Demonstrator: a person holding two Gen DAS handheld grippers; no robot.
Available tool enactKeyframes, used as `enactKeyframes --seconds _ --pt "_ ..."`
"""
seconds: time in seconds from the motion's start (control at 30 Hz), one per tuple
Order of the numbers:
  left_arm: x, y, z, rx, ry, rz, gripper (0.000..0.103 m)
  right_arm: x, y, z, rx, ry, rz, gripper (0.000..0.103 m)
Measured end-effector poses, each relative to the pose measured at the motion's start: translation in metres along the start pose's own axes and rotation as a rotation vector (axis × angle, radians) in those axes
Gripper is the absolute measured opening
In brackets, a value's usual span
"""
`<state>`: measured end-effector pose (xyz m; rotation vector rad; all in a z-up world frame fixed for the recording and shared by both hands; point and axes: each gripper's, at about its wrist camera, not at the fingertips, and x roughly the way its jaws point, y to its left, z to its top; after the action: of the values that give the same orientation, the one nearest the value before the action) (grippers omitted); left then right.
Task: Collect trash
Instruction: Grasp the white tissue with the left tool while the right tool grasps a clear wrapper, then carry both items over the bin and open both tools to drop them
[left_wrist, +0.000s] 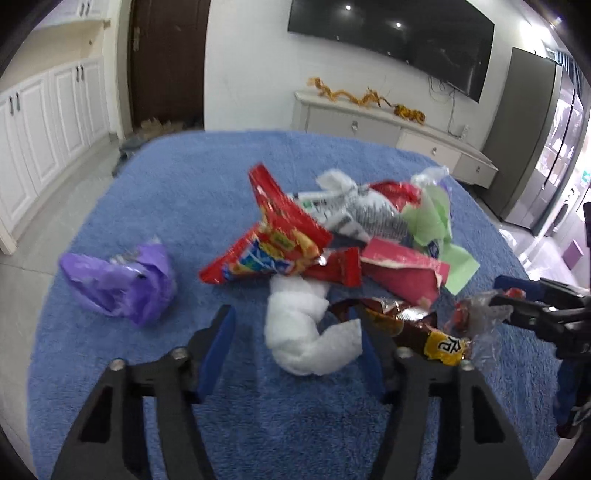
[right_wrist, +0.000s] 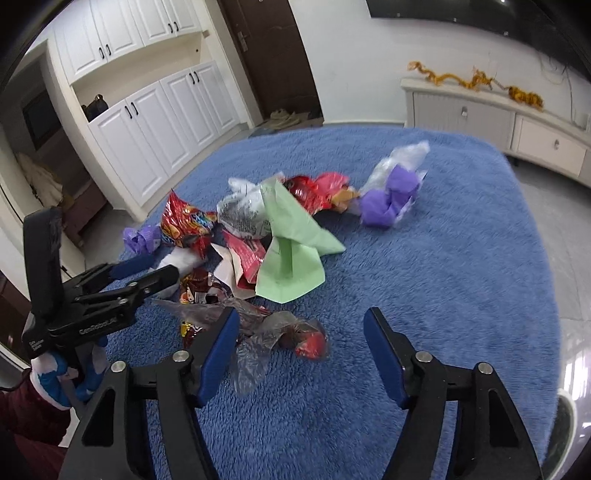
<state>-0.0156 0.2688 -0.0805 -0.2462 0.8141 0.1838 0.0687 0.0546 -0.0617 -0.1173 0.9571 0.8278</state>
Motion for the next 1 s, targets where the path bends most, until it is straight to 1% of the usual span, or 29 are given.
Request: enactKeyframes --seconds 0.03,0.07,0.1,0.13,0.17,0.2,0.3,0.4,0.5,0.67,0.77,0.87,0.93,1.0 --pt "0.0 0.001 -0.001 -0.002 0.0 -0.002 0.047 0.006 -0.001 0.0 0.005 0.011 0.002 0.063" --pt "0.0 0.0 -0.001 -0.001 -0.001 -0.002 0.044 0.012 -0.003 -0.001 0.011 0.023 0.005 0.056" --pt "-0.002 -0.001 -0.002 0.003 0.0 -0.004 0.038 0.015 -0.005 -0.002 0.017 0.032 0.012 0.047" --pt "-0.004 -0.002 -0.003 0.007 0.004 -0.007 0.035 0.018 -0.007 -0.003 0.025 0.04 0.023 0.042" --pt "-0.005 -0.004 -0.005 0.012 0.007 -0.01 0.033 0.023 -0.011 -0.004 0.033 0.044 0.035 0.031" --pt "-0.008 -0.004 -0.009 0.022 0.005 -0.015 0.03 0.022 -0.012 -0.005 0.038 0.041 0.045 0.024" --pt "-0.016 -0.008 -0.017 0.043 0.005 -0.025 0.026 0.011 -0.013 -0.011 0.035 0.009 0.051 0.016" --pt "-0.029 -0.014 -0.027 0.058 0.002 -0.045 0.024 -0.008 -0.012 -0.017 0.027 -0.026 0.046 0.015" --pt "-0.043 -0.02 -0.03 0.072 -0.025 -0.04 0.024 -0.025 -0.011 -0.027 0.02 -0.055 0.033 0.014" --pt "-0.067 -0.023 -0.025 0.088 -0.099 -0.008 0.023 -0.057 -0.012 -0.036 0.032 -0.124 0.02 0.014" --pt "-0.078 -0.031 -0.018 0.11 -0.132 -0.015 0.023 -0.076 -0.021 -0.032 0.051 -0.178 0.003 0.014" --pt "-0.082 -0.051 -0.006 0.158 -0.153 -0.052 0.023 -0.095 -0.035 -0.031 0.085 -0.231 -0.038 0.014" --pt "-0.079 -0.078 0.003 0.221 -0.164 -0.092 0.023 -0.109 -0.052 -0.034 0.123 -0.261 -0.077 0.014" --pt "-0.073 -0.103 0.009 0.272 -0.158 -0.135 0.023 -0.125 -0.072 -0.04 0.171 -0.287 -0.131 0.014"
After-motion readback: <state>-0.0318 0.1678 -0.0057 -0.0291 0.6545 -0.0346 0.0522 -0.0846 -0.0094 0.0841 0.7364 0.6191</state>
